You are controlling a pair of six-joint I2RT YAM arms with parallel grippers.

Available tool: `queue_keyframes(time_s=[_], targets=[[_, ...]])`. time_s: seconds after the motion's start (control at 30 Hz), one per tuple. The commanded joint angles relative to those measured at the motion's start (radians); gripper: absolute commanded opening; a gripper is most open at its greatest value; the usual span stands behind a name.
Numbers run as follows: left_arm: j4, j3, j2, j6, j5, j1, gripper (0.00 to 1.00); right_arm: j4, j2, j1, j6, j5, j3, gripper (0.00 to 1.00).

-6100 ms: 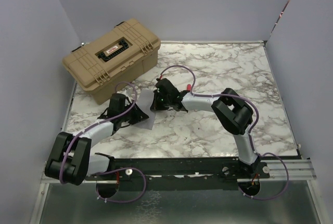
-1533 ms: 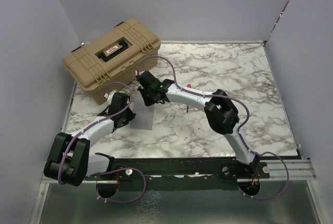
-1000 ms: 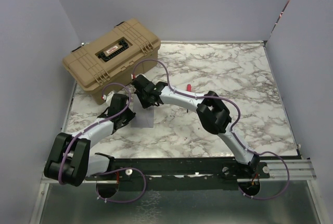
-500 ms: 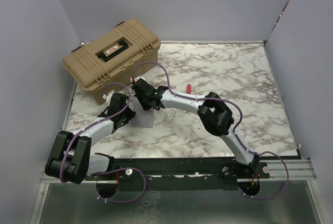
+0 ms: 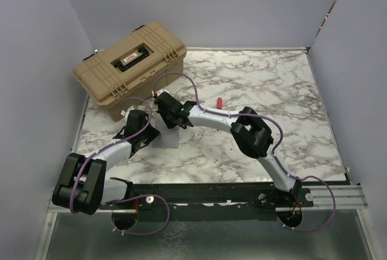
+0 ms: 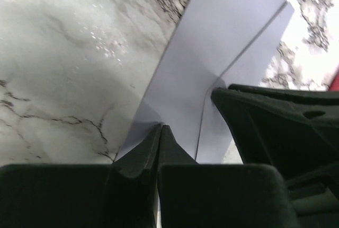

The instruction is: Place the letter into the envelope and seal it

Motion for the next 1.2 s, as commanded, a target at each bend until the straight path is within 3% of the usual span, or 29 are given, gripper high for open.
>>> queue_keyframes(time_s=[0.0, 0.2, 0.4, 0.7, 1.17], targets=[[0.133, -0.041, -0.047, -0.003, 0.089, 0.004, 0.0, -0.197, 0.088, 0.022, -0.028, -0.1, -0.136, 0.12], [0.234, -0.056, -0.035, -0.068, 0.072, 0.014, 0.0, -0.129, 0.049, 0.021, -0.086, -0.12, -0.164, 0.11], [0.205, -0.045, 0.054, -0.117, -0.016, 0.022, 0.0, -0.06, 0.007, 0.022, -0.144, -0.15, -0.215, 0.11], [0.245, -0.096, 0.107, -0.25, -0.002, 0.025, 0.0, -0.026, -0.027, 0.022, -0.174, -0.151, -0.283, 0.11], [0.216, -0.15, 0.115, -0.401, -0.029, 0.025, 0.0, 0.035, -0.079, 0.03, -0.228, -0.184, -0.409, 0.24]])
